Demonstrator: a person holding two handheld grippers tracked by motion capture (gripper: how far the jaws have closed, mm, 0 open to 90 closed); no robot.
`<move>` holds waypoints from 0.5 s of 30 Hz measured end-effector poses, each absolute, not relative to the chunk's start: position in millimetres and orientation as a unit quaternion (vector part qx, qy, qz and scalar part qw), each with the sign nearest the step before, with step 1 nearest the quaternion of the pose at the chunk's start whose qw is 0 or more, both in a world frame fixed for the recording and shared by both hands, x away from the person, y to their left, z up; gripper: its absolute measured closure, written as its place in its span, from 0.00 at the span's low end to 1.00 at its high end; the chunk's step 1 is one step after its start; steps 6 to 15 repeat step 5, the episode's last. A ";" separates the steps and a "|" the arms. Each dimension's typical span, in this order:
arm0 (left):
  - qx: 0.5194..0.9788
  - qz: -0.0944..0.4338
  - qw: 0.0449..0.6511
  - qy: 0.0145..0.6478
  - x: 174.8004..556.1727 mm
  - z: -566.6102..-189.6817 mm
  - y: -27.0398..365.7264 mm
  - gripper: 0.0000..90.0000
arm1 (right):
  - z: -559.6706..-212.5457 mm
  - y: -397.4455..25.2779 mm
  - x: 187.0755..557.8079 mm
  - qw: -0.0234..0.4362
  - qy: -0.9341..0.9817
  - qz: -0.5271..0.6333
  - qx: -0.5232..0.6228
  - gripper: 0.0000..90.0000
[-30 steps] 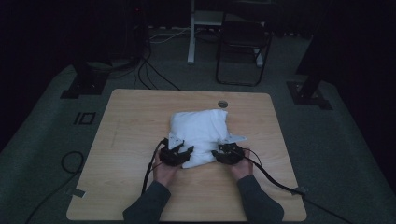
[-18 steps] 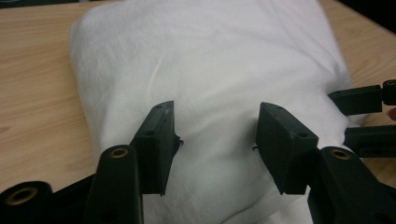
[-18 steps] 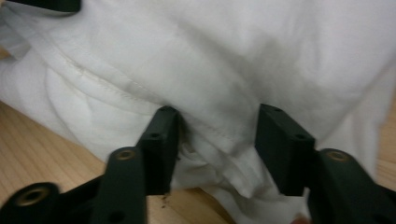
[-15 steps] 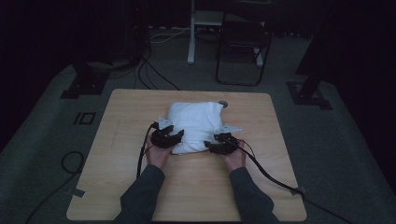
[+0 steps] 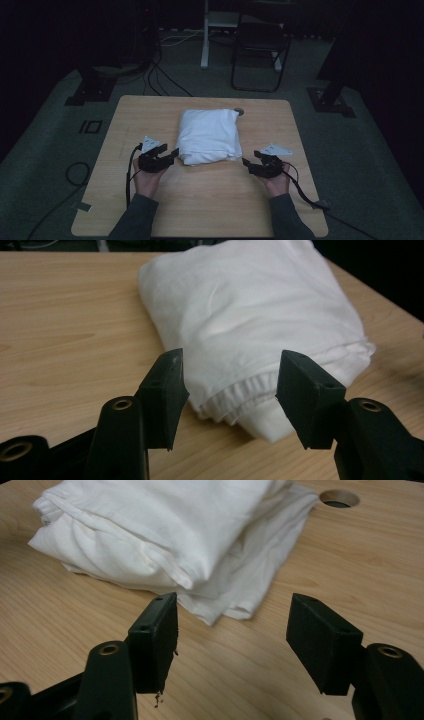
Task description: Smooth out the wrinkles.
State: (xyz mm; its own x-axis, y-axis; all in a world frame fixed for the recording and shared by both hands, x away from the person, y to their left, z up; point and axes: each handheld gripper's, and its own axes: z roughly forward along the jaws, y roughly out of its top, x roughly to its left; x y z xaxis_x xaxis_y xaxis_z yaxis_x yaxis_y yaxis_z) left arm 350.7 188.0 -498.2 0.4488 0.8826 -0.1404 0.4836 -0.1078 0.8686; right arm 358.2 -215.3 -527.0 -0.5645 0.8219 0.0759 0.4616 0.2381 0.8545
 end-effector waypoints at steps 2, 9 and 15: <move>0.708 0.214 0.469 0.484 349.9 -498.6 192.1 0.50 | -527.3 -219.6 357.6 0.200 0.757 0.453 0.426 0.40; 0.705 0.217 0.466 0.488 347.5 -500.2 198.3 0.50 | -526.6 -224.4 356.7 0.197 0.752 0.458 0.431 0.40; 0.705 0.217 0.466 0.488 347.5 -500.2 198.3 0.50 | -526.6 -224.4 356.7 0.197 0.752 0.458 0.431 0.40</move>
